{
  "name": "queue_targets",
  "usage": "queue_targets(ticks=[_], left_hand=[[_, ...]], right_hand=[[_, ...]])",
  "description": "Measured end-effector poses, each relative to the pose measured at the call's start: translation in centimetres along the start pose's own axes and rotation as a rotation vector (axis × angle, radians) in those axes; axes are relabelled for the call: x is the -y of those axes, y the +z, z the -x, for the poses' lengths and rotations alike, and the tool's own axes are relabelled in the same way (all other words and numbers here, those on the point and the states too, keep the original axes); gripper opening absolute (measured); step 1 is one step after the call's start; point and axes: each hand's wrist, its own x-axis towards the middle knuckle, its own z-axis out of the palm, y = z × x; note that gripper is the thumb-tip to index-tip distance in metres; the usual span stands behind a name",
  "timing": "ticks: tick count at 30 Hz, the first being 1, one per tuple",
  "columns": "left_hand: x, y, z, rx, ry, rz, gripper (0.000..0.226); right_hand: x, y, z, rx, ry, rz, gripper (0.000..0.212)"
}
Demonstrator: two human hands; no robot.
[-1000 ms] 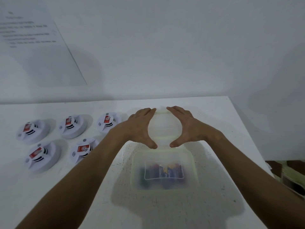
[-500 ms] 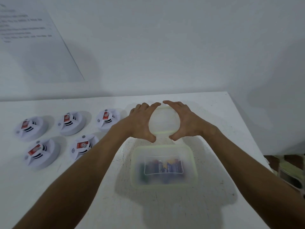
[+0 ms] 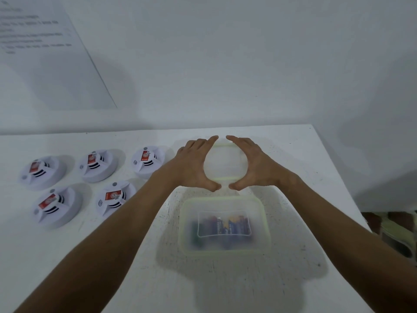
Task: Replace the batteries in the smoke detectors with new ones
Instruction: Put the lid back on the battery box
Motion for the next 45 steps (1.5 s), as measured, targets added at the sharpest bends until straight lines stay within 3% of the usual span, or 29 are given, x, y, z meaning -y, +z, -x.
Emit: queue_targets(ticks=[4,8,11,16,22,25,28,31,35,40,45], left_hand=[[-0.2,0.2,-0.1,-0.016,0.028,0.026,0.124],[0.2,-0.1,-0.1,-0.005,0.024,0.056,0.128],[0.3,0.1,0.6,-0.053,-0.065,0.216,0.128],[0.1,2.0,1.5,-0.28,-0.207,0.71,0.092],[0.2,3.6,0.8,-0.439,-0.257,0.956,0.068],[0.4,3.8,0.4,-0.466,-0.258,0.937,0.065],[0.2,3.7,0.2,-0.489,-0.252,0.901,0.06],[0.0,3.2,0.4,-0.453,-0.24,0.766,0.054],[0.2,2.6,0.6,-0.36,-0.215,0.562,0.051],[-0.5,2.1,2.3,-0.322,-0.234,0.407,0.047],[-3.5,2.7,9.1,-0.34,-0.256,0.461,0.054]], right_hand=[[0.1,0.6,0.3,-0.033,-0.016,0.029,0.119],[0.1,0.0,-0.1,0.033,-0.005,0.008,0.127],[-0.2,-0.4,0.2,-0.054,0.056,-0.234,0.118],[-0.8,1.5,1.3,-0.105,0.09,-0.452,0.106],[-0.9,3.0,0.4,-0.205,0.106,-1.007,0.096],[-0.8,3.5,0.2,-0.225,0.108,-1.073,0.091],[-1.0,3.7,0.2,-0.245,0.122,-0.999,0.088],[-0.8,3.4,0.3,-0.222,0.159,-0.726,0.084],[0.0,2.5,0.6,-0.229,0.171,-0.505,0.064],[0.8,1.3,1.6,-0.201,0.17,-0.143,0.068],[2.4,1.6,7.5,-0.234,0.116,-0.108,0.069]])
